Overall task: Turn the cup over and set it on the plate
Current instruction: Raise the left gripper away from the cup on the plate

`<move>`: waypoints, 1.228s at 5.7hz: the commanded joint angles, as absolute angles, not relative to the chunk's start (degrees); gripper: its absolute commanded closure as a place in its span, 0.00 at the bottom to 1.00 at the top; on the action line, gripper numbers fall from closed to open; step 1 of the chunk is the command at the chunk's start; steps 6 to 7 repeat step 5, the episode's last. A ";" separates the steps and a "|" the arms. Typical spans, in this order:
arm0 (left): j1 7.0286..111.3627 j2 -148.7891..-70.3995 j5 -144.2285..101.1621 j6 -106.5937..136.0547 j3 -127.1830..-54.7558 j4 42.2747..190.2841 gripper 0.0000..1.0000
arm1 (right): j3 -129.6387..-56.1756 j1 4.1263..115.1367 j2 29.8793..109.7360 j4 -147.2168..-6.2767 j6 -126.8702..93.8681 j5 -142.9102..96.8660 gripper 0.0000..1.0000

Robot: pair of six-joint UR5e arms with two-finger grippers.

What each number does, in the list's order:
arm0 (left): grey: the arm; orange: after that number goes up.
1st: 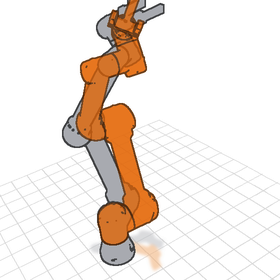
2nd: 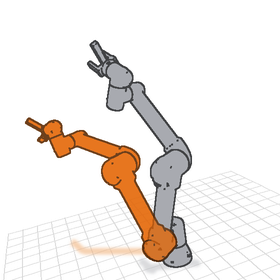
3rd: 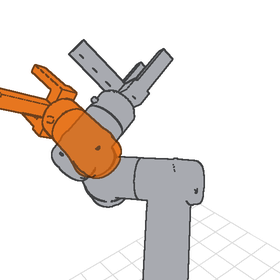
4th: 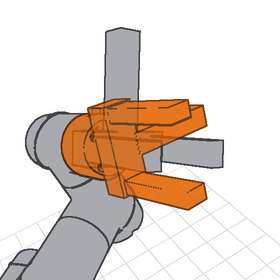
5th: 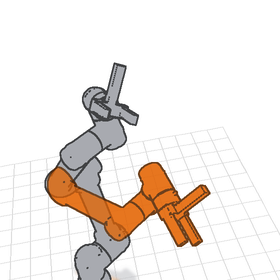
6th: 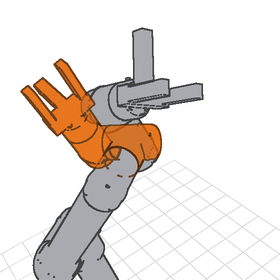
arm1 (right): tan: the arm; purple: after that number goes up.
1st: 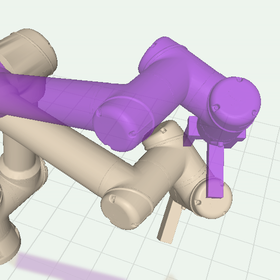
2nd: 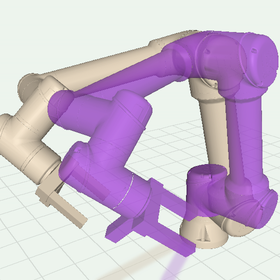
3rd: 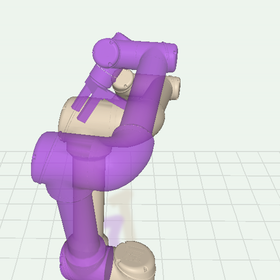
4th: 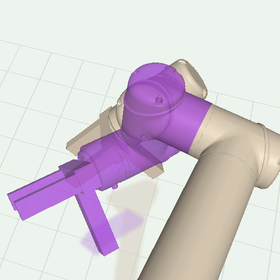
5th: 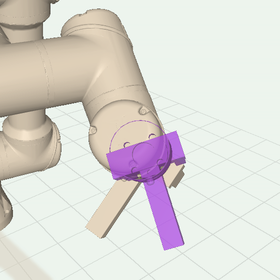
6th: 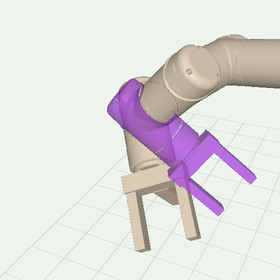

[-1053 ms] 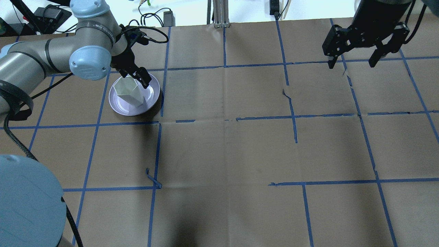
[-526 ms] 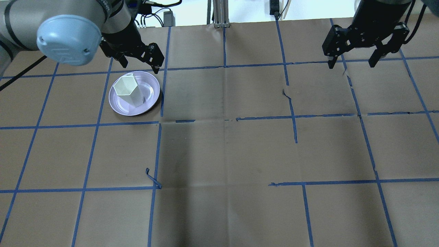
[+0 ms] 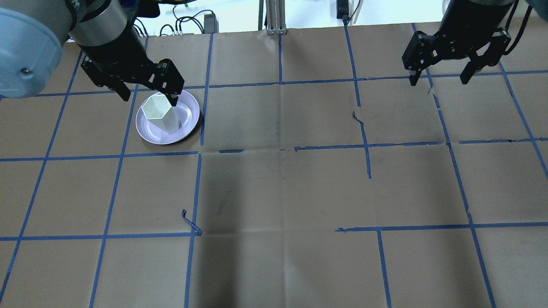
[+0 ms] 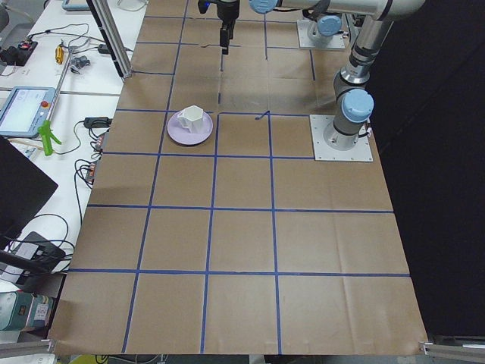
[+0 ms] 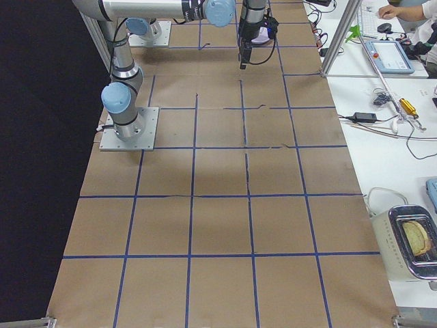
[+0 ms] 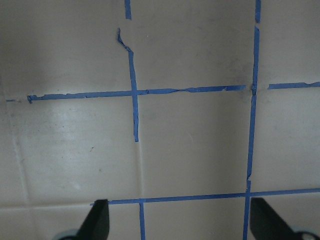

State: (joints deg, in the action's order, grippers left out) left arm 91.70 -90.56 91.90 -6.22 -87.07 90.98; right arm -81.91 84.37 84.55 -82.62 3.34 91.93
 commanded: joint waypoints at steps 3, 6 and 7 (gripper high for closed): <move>90.18 -90.96 91.67 -5.80 -87.45 91.06 0.02 | -81.91 84.38 84.55 -82.62 3.34 91.93 0.00; 90.18 -91.05 91.67 -6.06 -87.54 90.10 0.02 | -81.91 84.38 84.55 -82.62 3.34 91.93 0.00; 90.18 -91.05 91.67 -6.06 -87.54 90.10 0.02 | -81.91 84.38 84.55 -82.62 3.34 91.93 0.00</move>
